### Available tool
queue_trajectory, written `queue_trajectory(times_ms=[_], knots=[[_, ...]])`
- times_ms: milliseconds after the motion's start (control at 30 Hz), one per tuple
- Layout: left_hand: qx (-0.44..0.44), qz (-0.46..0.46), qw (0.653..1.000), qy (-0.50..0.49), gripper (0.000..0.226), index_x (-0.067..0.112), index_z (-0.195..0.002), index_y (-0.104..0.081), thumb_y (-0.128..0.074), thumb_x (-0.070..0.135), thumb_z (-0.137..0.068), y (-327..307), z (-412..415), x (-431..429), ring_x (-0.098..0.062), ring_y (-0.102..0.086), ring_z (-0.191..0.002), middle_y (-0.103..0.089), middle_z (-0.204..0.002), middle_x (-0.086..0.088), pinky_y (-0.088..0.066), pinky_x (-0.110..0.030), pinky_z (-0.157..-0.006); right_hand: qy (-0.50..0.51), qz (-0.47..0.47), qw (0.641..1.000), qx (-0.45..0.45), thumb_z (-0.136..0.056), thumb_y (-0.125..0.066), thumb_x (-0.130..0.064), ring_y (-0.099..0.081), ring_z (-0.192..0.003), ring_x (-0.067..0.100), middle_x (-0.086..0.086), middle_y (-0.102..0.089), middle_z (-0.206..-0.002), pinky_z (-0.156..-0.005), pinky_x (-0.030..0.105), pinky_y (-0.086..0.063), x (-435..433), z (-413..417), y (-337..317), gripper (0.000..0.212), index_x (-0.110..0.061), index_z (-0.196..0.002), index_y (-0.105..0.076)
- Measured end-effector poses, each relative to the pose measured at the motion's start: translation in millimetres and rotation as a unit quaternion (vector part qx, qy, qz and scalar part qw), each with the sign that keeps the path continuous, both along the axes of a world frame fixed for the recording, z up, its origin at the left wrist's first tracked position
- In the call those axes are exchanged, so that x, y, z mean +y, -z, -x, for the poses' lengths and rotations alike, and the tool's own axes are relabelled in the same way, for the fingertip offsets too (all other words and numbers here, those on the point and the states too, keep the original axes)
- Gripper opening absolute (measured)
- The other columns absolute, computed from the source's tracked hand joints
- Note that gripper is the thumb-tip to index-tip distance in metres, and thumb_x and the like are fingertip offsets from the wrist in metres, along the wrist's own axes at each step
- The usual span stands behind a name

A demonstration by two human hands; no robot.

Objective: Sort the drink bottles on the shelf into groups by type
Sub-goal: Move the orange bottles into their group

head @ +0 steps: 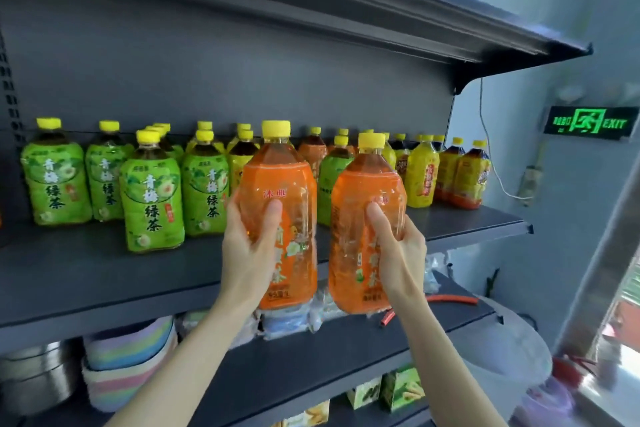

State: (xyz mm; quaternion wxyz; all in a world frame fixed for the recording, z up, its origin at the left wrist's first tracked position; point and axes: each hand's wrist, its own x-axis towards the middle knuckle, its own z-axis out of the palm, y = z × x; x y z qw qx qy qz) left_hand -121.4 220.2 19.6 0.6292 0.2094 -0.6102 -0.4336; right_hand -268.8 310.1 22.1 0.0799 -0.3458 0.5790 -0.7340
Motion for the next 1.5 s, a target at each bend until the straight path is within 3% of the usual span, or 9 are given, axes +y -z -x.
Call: queue_trajectory(times_ms=[100, 200, 333, 500, 667, 767, 933, 1200, 1500], knots=[[0.002, 0.009, 1.000, 0.005, 0.065, 0.025, -0.136, -0.039, -0.050, 0.054, -0.079, 4, 39, -19, 0.009, -0.057, -0.101, -0.059, -0.114, 0.021, -0.046, -0.018, -0.088, 0.007, 0.003, 1.000, 0.002, -0.057, -0.062, -0.072, -0.069, -0.070, 0.012, 0.001, -0.072, -0.078, -0.068, 0.029, -0.057, -19, 39, 3, 0.057, -0.023, -0.085, -0.068], [-0.009, 0.014, 1.000, 0.012, 0.071, 0.023, -0.140, -0.036, -0.050, 0.055, -0.078, 6, 85, -38, 0.009, -0.055, -0.105, -0.057, -0.119, 0.019, -0.045, -0.014, -0.090, 0.011, -0.002, 1.000, 0.008, -0.057, -0.061, -0.074, -0.070, -0.071, 0.013, 0.000, -0.073, -0.079, -0.069, 0.031, -0.057, -40, 80, 3, 0.059, -0.024, -0.088, -0.068], [-0.023, 0.004, 0.999, 0.028, 0.070, 0.024, -0.139, -0.036, -0.051, 0.056, -0.079, 8, 152, -60, 0.003, -0.055, -0.110, -0.057, -0.120, 0.018, -0.043, -0.028, -0.098, 0.028, -0.011, 0.999, 0.012, -0.064, -0.064, -0.066, -0.064, -0.063, 0.002, -0.006, -0.070, -0.076, -0.062, 0.020, -0.047, -59, 138, 0, 0.049, -0.022, -0.087, -0.067], [-0.042, 0.003, 0.999, 0.034, 0.069, 0.023, -0.137, -0.037, -0.049, 0.057, -0.079, 7, 223, -75, 0.009, -0.054, -0.105, -0.057, -0.115, 0.022, -0.044, -0.024, -0.096, 0.041, -0.002, 0.999, 0.014, -0.080, -0.071, -0.048, -0.054, -0.049, -0.001, -0.002, -0.060, -0.066, -0.048, 0.012, -0.045, -71, 208, 0, 0.039, -0.010, -0.081, -0.062], [-0.063, -0.012, 0.998, 0.018, 0.078, 0.020, -0.144, -0.028, -0.046, 0.056, -0.077, 11, 284, -84, 0.023, -0.047, -0.095, -0.049, -0.109, 0.030, -0.037, -0.009, -0.088, 0.008, 0.010, 1.000, 0.007, -0.071, -0.066, -0.056, -0.059, -0.054, 0.007, 0.005, -0.065, -0.072, -0.047, 0.017, -0.049, -87, 268, 5, 0.050, -0.010, -0.091, -0.066], [-0.068, -0.025, 0.997, -0.007, 0.076, 0.021, -0.143, -0.029, -0.044, 0.056, -0.077, 15, 313, -89, 0.021, -0.045, -0.096, -0.050, -0.111, 0.024, -0.036, -0.017, -0.092, -0.024, -0.001, 1.000, 0.013, -0.072, -0.069, -0.053, -0.057, -0.051, 0.001, 0.003, -0.066, -0.071, -0.046, 0.012, -0.047, -97, 300, 6, 0.046, -0.010, -0.088, -0.066], [-0.090, -0.031, 0.994, -0.057, 0.056, 0.037, -0.128, -0.028, -0.044, 0.057, -0.079, 21, 336, -101, 0.012, -0.049, -0.102, -0.051, -0.113, 0.020, -0.040, -0.021, -0.091, -0.078, -0.010, 0.997, 0.016, -0.071, -0.067, -0.057, -0.065, -0.066, -0.001, -0.009, -0.071, -0.073, -0.059, 0.013, -0.047, -118, 337, 15, 0.041, -0.019, -0.087, -0.068], [-0.129, -0.025, 0.986, -0.105, 0.078, 0.015, -0.145, -0.023, -0.045, 0.053, -0.080, 24, 344, -132, -0.011, -0.050, -0.117, -0.050, -0.129, 0.004, -0.041, -0.030, -0.100, -0.137, -0.002, 0.990, -0.017, -0.067, -0.065, -0.063, -0.069, -0.083, 0.005, -0.009, -0.073, -0.091, -0.077, 0.029, -0.054, -158, 348, 22, 0.044, -0.028, -0.094, -0.067], [-0.127, -0.050, 0.987, -0.086, 0.062, 0.020, -0.147, -0.019, -0.047, 0.038, -0.094, 21, 352, -172, -0.011, -0.045, -0.125, -0.045, -0.139, 0.002, -0.038, -0.029, -0.102, -0.140, 0.017, 0.990, -0.018, -0.072, -0.071, -0.057, -0.067, -0.084, 0.002, -0.012, -0.070, -0.094, -0.072, 0.022, -0.051, -176, 350, 27, 0.035, -0.033, -0.095, -0.061]])
